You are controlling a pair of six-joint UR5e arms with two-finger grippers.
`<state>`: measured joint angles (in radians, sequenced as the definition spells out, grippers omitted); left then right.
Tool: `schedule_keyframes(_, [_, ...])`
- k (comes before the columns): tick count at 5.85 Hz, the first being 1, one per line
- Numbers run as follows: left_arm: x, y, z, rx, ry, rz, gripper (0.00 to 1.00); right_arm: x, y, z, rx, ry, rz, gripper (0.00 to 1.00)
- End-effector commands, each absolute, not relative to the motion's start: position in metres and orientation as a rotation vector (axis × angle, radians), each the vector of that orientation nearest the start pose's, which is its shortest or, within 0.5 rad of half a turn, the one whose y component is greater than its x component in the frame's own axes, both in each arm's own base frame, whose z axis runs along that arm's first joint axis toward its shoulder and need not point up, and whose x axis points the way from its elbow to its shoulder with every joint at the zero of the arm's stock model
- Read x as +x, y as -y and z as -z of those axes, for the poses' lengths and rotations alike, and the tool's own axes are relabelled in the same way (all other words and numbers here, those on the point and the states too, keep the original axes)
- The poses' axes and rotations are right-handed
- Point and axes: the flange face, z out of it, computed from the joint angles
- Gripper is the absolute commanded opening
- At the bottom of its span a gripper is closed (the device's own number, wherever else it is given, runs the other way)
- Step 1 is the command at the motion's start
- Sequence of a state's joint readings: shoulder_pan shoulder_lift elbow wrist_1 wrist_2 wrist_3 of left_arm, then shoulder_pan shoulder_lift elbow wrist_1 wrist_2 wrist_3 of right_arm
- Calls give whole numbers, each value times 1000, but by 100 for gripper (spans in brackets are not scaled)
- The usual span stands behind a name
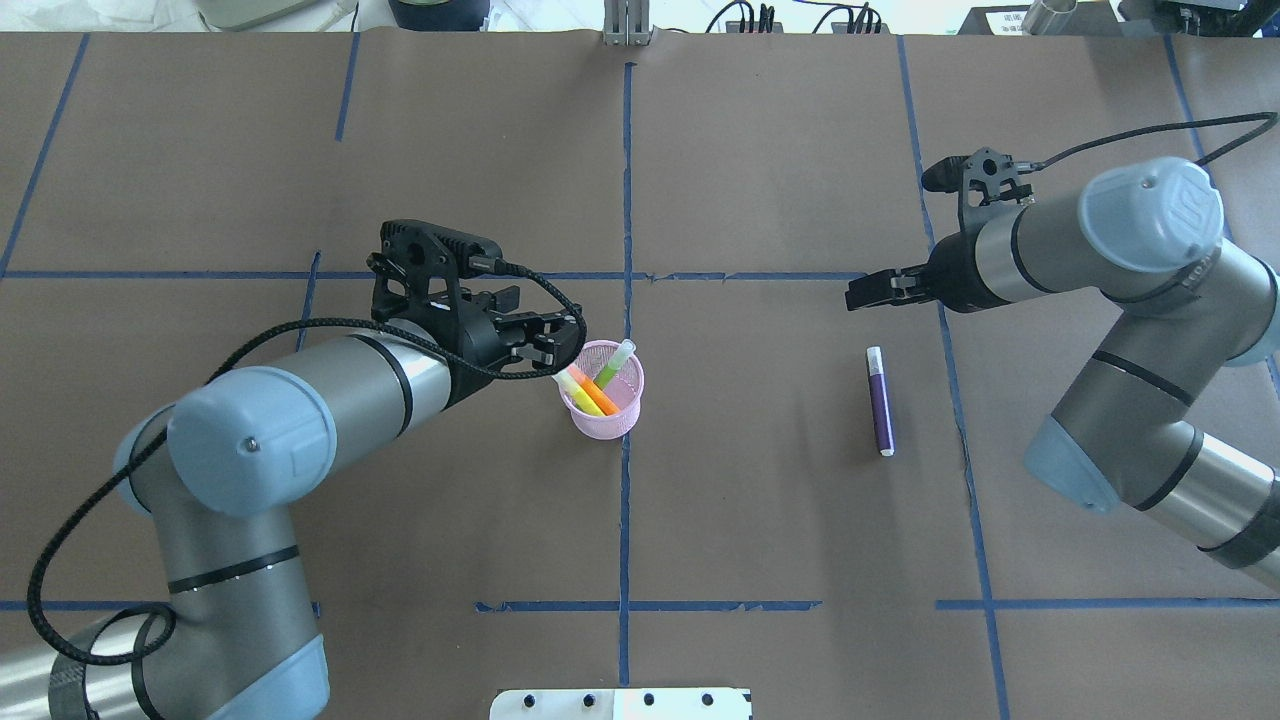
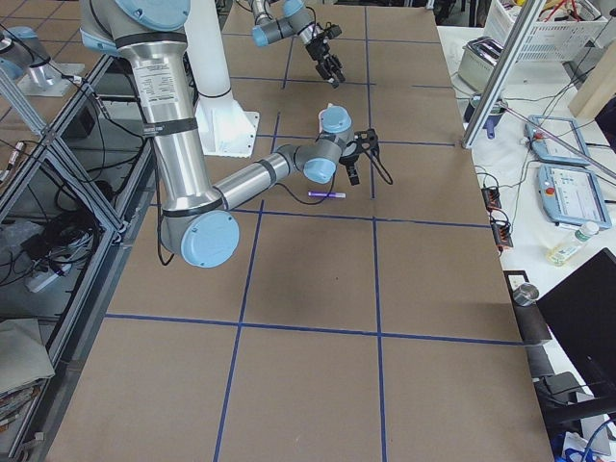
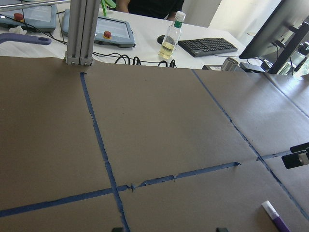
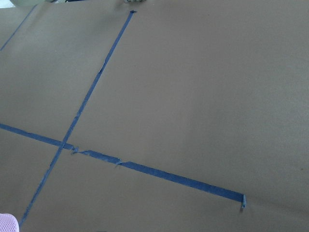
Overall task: Collect pens into pen holder
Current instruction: 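Drop the orange marker into the cup and raise the left gripper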
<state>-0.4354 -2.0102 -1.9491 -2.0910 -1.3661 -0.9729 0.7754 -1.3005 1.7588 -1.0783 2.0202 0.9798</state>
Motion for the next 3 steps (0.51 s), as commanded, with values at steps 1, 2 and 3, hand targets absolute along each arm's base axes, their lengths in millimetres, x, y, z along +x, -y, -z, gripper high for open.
schedule_keyframes(1, [405, 421, -216, 496, -927, -82, 71, -387, 484, -357, 45, 863, 41, 98])
schedule_keyframes(2, [381, 413, -237, 390, -831, -125, 71, -408, 468, -368, -11, 821, 68, 98])
schedule_keyframes(3, [369, 406, -270, 302, -691, -164, 72, -417, 469, -382, -35, 796, 67, 97])
